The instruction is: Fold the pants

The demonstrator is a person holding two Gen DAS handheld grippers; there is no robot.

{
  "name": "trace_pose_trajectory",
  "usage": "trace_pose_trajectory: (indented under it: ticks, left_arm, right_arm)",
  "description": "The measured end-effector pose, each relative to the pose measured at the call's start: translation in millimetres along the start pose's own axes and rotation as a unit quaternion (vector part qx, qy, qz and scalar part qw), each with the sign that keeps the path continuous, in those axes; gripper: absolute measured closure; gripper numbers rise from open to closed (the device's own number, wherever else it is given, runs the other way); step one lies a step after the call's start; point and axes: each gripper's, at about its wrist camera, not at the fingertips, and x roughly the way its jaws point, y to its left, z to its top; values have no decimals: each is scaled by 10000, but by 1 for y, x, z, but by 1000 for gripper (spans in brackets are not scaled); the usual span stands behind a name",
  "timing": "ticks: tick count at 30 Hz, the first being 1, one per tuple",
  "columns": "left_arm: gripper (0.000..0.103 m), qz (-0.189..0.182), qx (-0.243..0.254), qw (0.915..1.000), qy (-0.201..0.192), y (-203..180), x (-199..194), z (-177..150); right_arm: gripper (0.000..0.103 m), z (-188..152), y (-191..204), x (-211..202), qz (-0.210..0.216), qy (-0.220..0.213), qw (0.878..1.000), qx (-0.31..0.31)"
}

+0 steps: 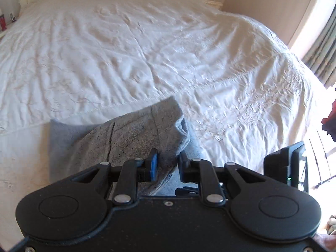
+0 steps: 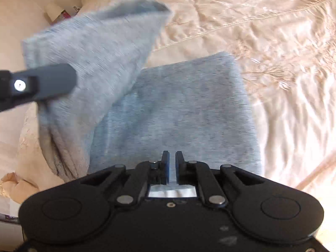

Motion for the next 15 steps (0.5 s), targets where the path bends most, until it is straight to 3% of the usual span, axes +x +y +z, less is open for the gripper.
trace_pose_trajectory:
  ticks: [2,6,10,15]
  left_arm:
    - [78,-72,139,9994,295,-21,25,0]
    - [72,-58,170,9996,208,-31,14,-9]
    - [72,515,-302,9978,304,2,9,-9]
    - [72,1577,-1179,9769,832,60,14,-27]
  right_arm:
    - [93,-1,-29,-8,-222,45,9996,142]
    - [86,0,-57,-22,-363,-82,9993,40]
    - [70,14,-57,-28,-49,-396,9991,-105]
    - [64,35,-49,-5,380,-337,9986,-156]
